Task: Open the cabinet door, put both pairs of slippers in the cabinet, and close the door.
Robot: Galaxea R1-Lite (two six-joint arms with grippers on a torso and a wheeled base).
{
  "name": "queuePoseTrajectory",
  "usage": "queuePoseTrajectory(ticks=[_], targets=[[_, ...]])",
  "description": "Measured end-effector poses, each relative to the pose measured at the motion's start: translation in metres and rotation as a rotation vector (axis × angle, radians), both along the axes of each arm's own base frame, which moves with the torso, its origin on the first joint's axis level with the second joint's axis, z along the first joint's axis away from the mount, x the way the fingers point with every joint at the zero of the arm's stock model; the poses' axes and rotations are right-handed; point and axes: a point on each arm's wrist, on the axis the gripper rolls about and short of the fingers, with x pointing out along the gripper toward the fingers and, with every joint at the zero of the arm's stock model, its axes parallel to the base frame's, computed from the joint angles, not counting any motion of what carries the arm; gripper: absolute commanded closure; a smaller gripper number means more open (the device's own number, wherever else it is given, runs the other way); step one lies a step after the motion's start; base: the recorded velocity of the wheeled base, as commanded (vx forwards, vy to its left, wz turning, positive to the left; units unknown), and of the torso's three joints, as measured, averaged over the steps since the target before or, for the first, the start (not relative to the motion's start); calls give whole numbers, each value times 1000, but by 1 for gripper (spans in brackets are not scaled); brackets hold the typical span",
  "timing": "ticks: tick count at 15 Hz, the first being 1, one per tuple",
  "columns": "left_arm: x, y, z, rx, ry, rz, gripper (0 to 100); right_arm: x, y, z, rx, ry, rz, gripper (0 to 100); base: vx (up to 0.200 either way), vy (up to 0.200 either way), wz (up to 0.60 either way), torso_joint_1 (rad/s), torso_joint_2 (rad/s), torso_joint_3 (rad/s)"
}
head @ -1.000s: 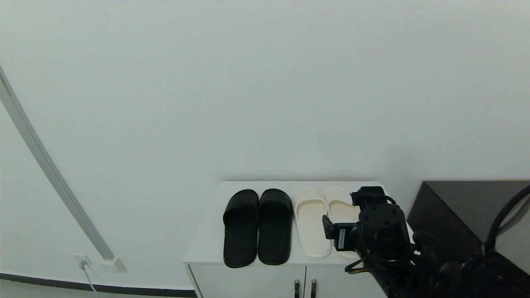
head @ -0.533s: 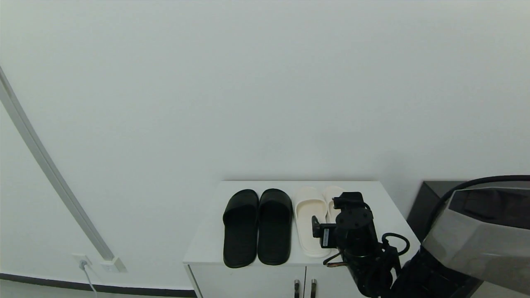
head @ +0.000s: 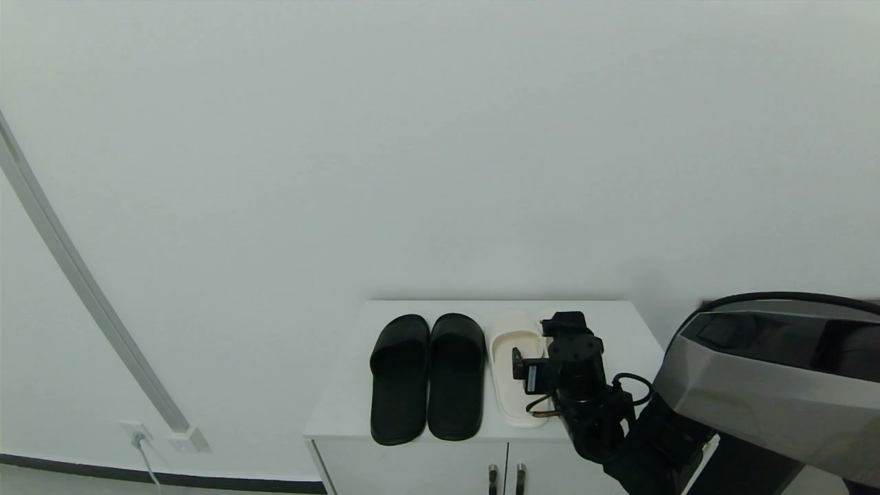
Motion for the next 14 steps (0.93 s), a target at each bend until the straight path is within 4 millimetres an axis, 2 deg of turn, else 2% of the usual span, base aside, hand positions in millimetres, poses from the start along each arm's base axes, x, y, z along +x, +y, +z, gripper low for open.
queuePoseTrajectory(ticks=[9, 10, 14], targets=[[0, 0, 0, 0, 0, 0, 100, 35, 3, -7, -27, -44, -15, 0, 0, 0, 0, 0, 0, 0], [0, 0, 0, 0, 0, 0, 100, 36, 3, -7, -25, -45, -14, 100, 0, 0, 0, 0, 0, 0], [0, 0, 0, 0, 0, 0, 100, 41, 2, -8, -24, -46, -20, 100, 0, 0, 0, 0, 0, 0]])
